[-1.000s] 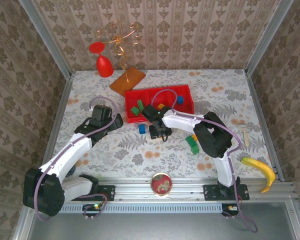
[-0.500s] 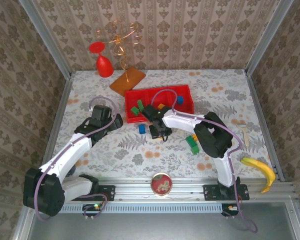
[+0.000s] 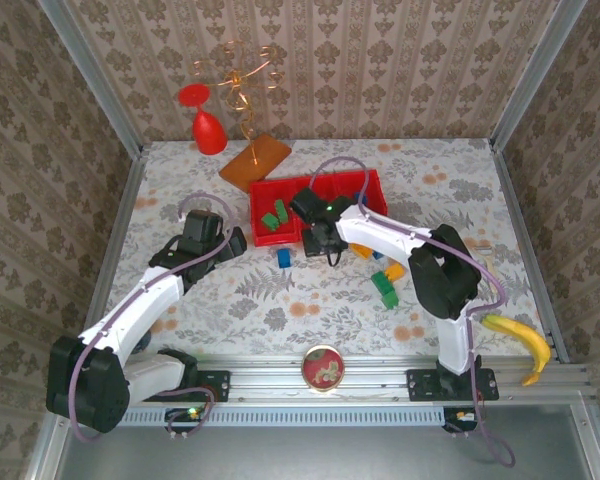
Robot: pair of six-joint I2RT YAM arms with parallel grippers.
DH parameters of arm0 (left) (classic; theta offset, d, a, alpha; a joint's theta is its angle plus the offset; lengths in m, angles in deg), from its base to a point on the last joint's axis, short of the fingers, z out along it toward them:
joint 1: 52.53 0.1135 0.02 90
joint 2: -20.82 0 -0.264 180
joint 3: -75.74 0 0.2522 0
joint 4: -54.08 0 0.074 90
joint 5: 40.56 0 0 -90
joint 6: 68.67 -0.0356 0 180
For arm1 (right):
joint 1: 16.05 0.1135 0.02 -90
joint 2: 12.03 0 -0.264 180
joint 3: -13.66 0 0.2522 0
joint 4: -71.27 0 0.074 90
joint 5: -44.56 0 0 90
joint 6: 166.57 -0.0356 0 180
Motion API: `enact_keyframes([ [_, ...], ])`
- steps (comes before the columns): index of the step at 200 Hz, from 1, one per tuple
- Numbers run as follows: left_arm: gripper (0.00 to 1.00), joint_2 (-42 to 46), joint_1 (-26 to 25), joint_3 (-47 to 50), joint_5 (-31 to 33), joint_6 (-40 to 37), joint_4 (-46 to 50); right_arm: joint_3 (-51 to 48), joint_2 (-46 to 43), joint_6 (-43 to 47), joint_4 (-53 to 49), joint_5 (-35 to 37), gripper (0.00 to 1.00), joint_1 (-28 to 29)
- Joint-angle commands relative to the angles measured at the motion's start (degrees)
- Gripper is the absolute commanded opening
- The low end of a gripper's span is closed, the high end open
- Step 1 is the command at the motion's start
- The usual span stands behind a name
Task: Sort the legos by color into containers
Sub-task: Pick up the lego from the center of the table, then place the lego in the container.
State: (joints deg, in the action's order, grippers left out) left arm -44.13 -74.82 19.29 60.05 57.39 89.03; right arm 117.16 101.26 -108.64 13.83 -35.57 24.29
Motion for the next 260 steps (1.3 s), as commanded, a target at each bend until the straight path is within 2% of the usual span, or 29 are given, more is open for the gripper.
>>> enact_keyframes([
  [1,1.0,0.5,0.7,0.9,-0.5,0.6,-0.3,3.2,-1.3,0.4,-0.6,1.8,0.34,-1.8],
  [91,1.0,-0.4,1.1,0.7,-1.4,0.3,-0.4,18.0,7.7,4.8,-0.5,3.6,0.35,-6.3],
  [158,1.0,-0.7,1.1,0.4,-2.2,0.5,-0.5,25.9,13.6,5.8,-2.2,3.5,0.48,-7.3],
  [202,1.0,-0.6,1.1,0.4,-2.4,0.5,-0.6,25.9,12.8,5.8,-2.4,2.8,0.6,-7.3],
  [260,1.0,-0.4,1.1,0.2,-2.5,0.3,-0.4,21.7,6.0,5.2,-1.5,2.6,0.64,-7.2],
])
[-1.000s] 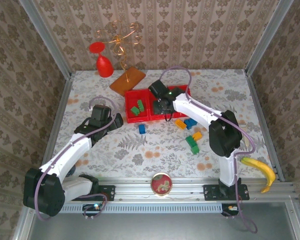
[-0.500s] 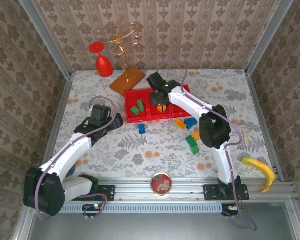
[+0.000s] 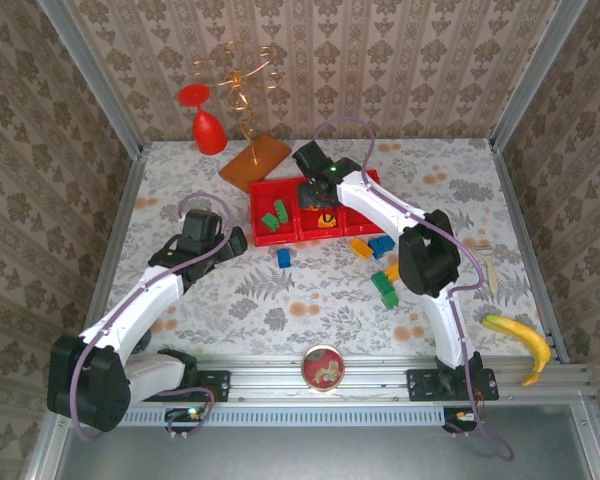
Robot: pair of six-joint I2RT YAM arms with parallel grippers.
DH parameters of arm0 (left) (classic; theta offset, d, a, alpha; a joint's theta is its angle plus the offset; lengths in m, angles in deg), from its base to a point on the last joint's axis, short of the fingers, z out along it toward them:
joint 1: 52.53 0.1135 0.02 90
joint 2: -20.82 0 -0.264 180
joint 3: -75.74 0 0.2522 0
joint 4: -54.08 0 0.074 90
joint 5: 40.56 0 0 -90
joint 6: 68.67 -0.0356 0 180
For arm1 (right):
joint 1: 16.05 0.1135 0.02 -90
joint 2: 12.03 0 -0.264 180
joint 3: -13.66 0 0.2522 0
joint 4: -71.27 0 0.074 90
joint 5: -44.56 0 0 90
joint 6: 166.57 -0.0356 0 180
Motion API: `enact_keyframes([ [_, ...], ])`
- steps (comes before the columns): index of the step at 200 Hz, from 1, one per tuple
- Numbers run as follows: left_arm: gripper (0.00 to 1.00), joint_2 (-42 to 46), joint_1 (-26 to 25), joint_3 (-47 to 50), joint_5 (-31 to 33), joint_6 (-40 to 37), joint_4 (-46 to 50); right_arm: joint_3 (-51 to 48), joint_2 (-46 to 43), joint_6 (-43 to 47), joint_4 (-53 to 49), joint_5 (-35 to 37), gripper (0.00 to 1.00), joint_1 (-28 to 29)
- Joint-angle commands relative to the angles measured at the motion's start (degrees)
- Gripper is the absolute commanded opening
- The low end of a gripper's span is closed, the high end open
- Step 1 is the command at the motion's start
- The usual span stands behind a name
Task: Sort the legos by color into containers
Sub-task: Place the lego in the container.
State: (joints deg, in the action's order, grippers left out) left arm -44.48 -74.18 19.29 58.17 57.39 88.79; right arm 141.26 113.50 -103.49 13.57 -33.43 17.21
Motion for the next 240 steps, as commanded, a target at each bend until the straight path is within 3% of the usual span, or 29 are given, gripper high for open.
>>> enact_keyframes([
  [1,1.0,0.0,0.5,0.2,-0.6,0.3,-0.2,-2.6,-6.4,0.0,-1.1,0.5,0.64,-0.1],
  [140,1.0,2.1,0.5,1.4,-0.4,0.4,0.0,-36.0,-36.5,-9.0,1.0,6.2,0.78,-0.2],
  [240,1.0,2.1,0.6,1.1,-0.8,0.3,-0.1,-49.5,-47.5,-15.2,-5.1,7.9,0.88,-1.4],
])
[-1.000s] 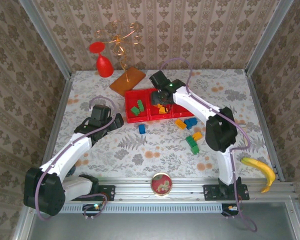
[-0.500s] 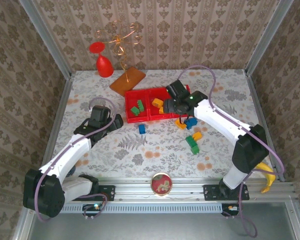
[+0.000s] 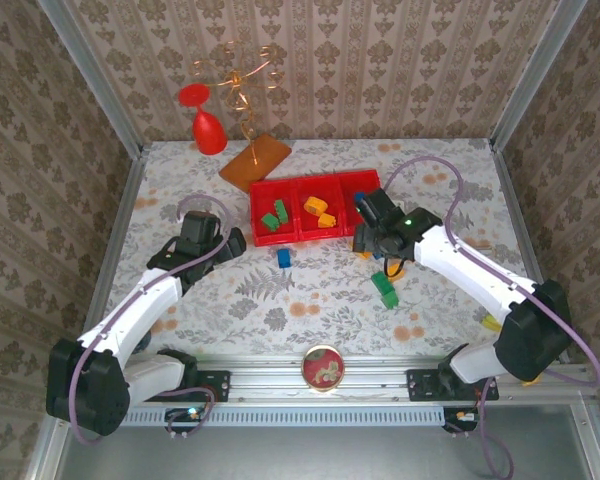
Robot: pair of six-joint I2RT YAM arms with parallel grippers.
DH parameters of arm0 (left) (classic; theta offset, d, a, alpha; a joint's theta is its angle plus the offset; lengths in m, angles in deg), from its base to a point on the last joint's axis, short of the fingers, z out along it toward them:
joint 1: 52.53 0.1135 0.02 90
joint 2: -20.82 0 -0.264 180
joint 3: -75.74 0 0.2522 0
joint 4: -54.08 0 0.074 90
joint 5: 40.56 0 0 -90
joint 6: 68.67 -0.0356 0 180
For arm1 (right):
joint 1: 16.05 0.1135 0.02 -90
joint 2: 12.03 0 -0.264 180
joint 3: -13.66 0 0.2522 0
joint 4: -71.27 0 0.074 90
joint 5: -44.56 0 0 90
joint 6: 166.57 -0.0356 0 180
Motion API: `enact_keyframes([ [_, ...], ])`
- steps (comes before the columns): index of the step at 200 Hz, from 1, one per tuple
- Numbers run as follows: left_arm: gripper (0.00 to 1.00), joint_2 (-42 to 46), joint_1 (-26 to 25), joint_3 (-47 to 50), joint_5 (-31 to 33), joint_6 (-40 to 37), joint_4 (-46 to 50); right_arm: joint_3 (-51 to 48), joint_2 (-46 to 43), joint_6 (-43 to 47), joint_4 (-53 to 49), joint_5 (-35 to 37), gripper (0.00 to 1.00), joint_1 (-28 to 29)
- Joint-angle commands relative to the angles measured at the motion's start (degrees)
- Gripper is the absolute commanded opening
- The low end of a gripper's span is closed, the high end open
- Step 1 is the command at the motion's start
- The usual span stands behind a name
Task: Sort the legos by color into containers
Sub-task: Move the lego to the middle-right of the table.
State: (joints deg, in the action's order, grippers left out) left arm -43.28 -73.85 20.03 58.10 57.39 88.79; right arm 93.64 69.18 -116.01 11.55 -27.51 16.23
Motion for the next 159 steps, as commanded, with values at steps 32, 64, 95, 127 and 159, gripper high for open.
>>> enact_keyframes([
  [32,1.0,0.9,0.4,0.4,-0.7,0.2,0.0,-3.8,-4.9,-3.3,-4.0,2.0,0.91,-0.8],
  [64,1.0,0.7,0.4,0.3,-0.6,0.2,-0.1,-5.4,-6.1,-3.9,-4.1,1.8,0.94,-1.2],
  [95,1.0,0.6,0.5,0.2,-0.4,0.1,-0.1,-6.8,-6.3,-4.6,-4.9,0.9,0.94,-1.2],
  [127,1.0,0.5,0.6,0.1,-0.4,0.0,0.0,-7.9,-6.5,-5.4,-6.2,0.6,0.94,-1.5],
  [159,1.0,0.4,0.8,0.3,-0.5,0.0,-0.1,-9.1,-6.6,-6.1,-6.5,-1.0,0.93,-2.0],
])
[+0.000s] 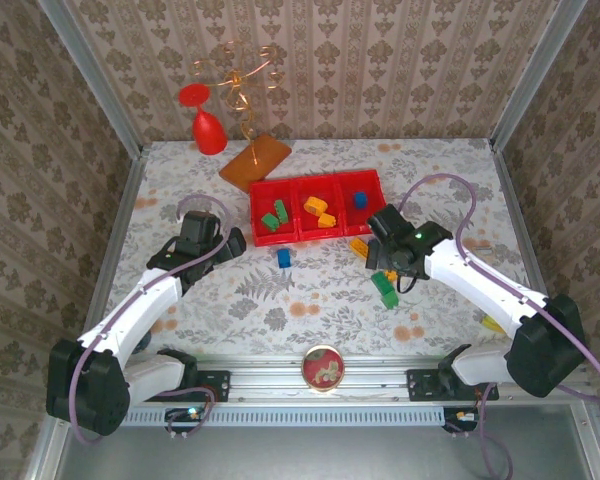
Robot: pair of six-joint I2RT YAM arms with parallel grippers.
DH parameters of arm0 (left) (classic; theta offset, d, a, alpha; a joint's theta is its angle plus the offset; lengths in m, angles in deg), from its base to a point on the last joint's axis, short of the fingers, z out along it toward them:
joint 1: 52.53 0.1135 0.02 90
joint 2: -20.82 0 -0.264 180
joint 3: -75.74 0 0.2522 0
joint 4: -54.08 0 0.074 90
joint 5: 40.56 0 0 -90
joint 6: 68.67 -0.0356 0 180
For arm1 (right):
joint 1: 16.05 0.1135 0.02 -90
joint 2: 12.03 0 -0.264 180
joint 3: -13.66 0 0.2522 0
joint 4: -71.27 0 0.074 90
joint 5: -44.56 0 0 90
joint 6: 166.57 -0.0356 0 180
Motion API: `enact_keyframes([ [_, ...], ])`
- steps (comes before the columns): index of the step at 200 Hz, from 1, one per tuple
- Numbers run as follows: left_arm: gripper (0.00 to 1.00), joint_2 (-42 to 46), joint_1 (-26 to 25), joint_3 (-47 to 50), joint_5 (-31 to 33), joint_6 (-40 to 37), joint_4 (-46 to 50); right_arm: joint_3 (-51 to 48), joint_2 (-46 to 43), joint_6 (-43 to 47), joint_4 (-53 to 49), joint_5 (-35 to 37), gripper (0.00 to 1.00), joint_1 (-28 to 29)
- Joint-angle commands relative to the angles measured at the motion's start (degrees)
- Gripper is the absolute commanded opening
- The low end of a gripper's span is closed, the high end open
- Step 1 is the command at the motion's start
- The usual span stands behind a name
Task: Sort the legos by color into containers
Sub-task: Move the lego to the middle-right of the table.
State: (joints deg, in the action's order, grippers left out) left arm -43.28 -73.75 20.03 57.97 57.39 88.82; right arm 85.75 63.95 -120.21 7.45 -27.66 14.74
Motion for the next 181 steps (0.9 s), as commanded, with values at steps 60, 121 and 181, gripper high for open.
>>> enact_keyframes([
  [60,1.0,0.3,0.8,0.5,-0.6,0.1,-0.2,-2.0,0.0,-0.5,-0.4,-4.4,0.88,-1.5],
  [121,1.0,-0.2,0.9,0.6,-0.8,0.2,-0.5,0.7,5.5,3.2,3.9,-6.0,0.88,-5.3],
  [181,1.0,-0.8,1.0,0.5,-1.0,0.2,-0.4,4.7,13.4,5.8,8.4,-6.3,0.91,-9.1],
])
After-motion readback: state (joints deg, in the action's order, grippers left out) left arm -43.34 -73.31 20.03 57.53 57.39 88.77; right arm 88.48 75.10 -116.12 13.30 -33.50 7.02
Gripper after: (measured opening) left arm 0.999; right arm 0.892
